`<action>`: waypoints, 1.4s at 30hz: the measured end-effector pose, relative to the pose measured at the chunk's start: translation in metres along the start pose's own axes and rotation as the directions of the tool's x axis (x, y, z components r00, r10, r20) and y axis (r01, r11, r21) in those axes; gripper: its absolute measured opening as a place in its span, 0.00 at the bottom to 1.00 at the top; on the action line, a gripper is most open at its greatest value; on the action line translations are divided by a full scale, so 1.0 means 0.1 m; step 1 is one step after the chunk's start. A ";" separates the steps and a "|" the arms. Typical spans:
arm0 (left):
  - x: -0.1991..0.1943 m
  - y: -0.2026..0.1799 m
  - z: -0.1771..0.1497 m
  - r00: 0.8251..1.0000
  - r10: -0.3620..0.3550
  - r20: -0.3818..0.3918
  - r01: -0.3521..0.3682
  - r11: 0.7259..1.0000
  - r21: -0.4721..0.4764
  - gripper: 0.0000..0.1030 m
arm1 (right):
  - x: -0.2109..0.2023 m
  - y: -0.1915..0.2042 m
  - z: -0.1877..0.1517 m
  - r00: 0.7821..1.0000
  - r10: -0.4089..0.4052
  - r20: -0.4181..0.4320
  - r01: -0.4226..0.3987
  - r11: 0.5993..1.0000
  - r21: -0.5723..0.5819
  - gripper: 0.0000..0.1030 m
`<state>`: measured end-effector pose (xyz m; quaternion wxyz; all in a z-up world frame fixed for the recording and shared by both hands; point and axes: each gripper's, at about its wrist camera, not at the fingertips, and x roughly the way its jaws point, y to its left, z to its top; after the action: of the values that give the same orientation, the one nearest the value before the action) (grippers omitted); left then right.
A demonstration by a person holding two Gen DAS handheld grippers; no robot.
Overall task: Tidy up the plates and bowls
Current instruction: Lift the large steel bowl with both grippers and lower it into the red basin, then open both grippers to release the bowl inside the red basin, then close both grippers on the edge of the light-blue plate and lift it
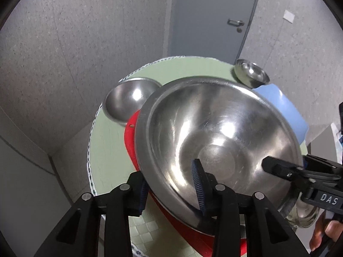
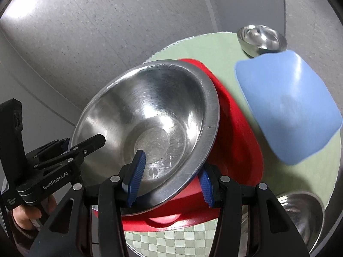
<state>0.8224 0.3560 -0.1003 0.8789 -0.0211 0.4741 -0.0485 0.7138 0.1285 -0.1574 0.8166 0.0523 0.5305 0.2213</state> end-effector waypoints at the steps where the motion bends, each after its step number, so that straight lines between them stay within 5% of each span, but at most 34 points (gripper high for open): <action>1: -0.01 -0.03 0.14 1.000 0.004 0.001 -0.004 1.000 0.007 0.33 | 0.02 0.01 -0.01 1.000 -0.007 0.003 0.007 1.000 0.006 0.48; 6: 0.06 -0.20 0.34 1.000 -0.006 0.008 0.006 1.000 -0.003 0.49 | 0.07 -0.02 -0.11 0.999 -0.045 0.016 0.044 0.999 0.024 0.55; 9: 0.10 -0.39 0.39 1.000 0.022 -0.002 -0.022 1.000 -0.001 0.57 | 0.02 0.00 -0.12 0.998 -0.049 0.037 0.048 0.998 0.037 0.76; 14: -0.15 -0.51 0.44 0.992 0.097 0.084 -0.096 0.995 -0.019 0.79 | -0.14 -0.08 -0.19 0.999 -0.034 0.040 0.032 0.998 0.060 0.80; 21: -0.28 -0.92 0.69 0.990 0.016 0.139 -0.014 1.000 -0.015 0.86 | -0.50 -0.30 -0.12 0.995 -0.019 0.097 0.011 0.996 0.087 0.84; 28: 0.01 -1.72 1.08 0.993 -0.070 0.099 0.065 0.996 0.058 0.91 | -0.96 -1.04 0.09 0.971 -0.108 0.211 0.079 0.987 0.143 0.87; 33: 0.46 -2.28 1.33 0.999 -0.026 0.047 0.019 0.989 0.148 0.91 | -1.04 -1.77 0.22 0.960 -0.183 0.213 0.135 0.966 0.220 0.87; 42: 1.43 -2.51 1.68 0.982 0.142 -0.127 -0.120 0.979 0.168 0.91 | -0.48 -2.56 0.17 0.990 -0.124 0.071 0.098 0.950 0.296 0.87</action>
<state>1.0245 0.0902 -0.1063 0.8441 0.0839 0.5288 -0.0295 0.7910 -0.1183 -0.1910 0.8338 0.1521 0.5227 0.0915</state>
